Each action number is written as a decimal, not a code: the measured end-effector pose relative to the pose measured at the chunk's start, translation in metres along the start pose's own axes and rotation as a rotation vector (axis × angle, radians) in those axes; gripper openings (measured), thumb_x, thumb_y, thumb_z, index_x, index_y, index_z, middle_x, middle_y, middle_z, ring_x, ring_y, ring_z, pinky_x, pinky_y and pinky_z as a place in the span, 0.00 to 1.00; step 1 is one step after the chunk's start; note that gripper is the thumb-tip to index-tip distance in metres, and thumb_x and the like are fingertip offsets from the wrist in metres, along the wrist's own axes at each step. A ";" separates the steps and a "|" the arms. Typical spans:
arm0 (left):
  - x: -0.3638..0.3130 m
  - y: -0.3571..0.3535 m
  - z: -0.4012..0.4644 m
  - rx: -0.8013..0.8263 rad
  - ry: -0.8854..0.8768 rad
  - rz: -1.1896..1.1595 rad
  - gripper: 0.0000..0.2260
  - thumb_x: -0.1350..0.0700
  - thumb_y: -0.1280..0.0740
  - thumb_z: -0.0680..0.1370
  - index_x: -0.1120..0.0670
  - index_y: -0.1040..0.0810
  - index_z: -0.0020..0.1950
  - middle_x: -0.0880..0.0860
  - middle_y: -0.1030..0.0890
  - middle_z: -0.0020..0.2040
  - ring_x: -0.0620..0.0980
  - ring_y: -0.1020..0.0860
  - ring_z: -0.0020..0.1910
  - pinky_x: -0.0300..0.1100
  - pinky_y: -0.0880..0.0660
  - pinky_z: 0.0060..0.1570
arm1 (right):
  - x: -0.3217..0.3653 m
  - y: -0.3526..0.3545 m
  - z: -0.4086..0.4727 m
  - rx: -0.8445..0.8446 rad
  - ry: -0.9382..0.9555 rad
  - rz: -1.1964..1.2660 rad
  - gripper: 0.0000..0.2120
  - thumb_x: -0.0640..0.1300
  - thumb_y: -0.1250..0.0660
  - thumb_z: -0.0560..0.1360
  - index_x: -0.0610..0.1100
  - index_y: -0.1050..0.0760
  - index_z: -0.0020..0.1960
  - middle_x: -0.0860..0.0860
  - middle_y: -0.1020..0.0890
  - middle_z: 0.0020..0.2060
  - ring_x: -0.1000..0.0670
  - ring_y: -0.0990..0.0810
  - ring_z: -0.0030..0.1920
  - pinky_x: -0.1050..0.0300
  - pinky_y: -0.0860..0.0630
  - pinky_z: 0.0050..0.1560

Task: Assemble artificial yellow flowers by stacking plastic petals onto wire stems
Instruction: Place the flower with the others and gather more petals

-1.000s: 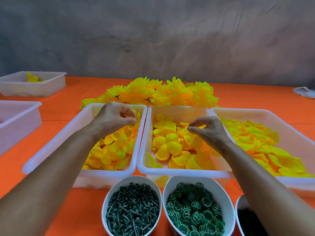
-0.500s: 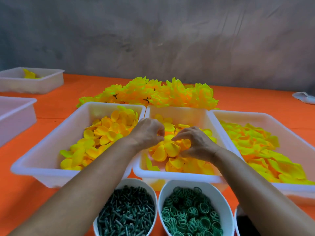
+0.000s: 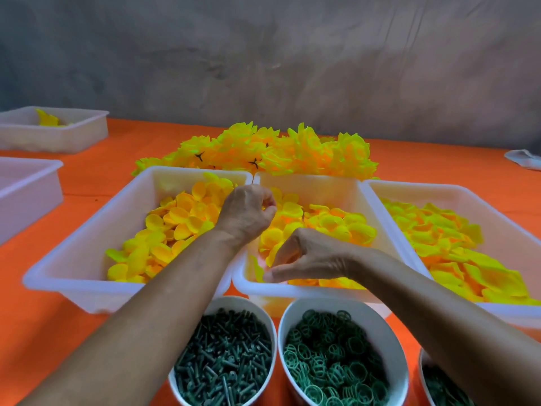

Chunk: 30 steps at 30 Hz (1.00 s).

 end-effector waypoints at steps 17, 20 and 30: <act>-0.006 -0.006 -0.001 0.134 -0.019 -0.330 0.15 0.46 0.33 0.75 0.59 0.18 0.48 0.53 0.18 0.43 0.52 0.21 0.45 0.44 0.25 0.48 | -0.042 0.047 -0.016 -0.251 -0.010 0.627 0.08 0.36 0.39 0.78 0.43 0.27 0.41 0.50 0.25 0.33 0.56 0.27 0.32 0.62 0.28 0.34; -0.007 -0.015 -0.004 0.271 -0.004 -0.461 0.13 0.54 0.25 0.71 0.57 0.19 0.53 0.54 0.19 0.44 0.47 0.22 0.44 0.41 0.24 0.47 | -0.044 0.052 -0.015 -0.296 -0.011 0.567 0.07 0.36 0.39 0.78 0.42 0.27 0.42 0.48 0.25 0.35 0.54 0.26 0.34 0.60 0.29 0.36; 0.004 -0.008 0.001 0.130 0.092 -0.634 0.15 0.61 0.26 0.71 0.56 0.30 0.30 0.50 0.34 0.27 0.45 0.38 0.27 0.39 0.40 0.27 | -0.053 0.058 -0.008 -0.422 -0.071 -0.032 0.11 0.35 0.27 0.70 0.43 0.18 0.51 0.49 0.18 0.47 0.53 0.23 0.48 0.64 0.31 0.45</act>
Point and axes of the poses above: each hand's wrist, its own z-axis towards the middle knuckle, its own y-axis out of the back of the hand, x = y × z, the point moved 7 cm from there along z, towards the middle knuckle
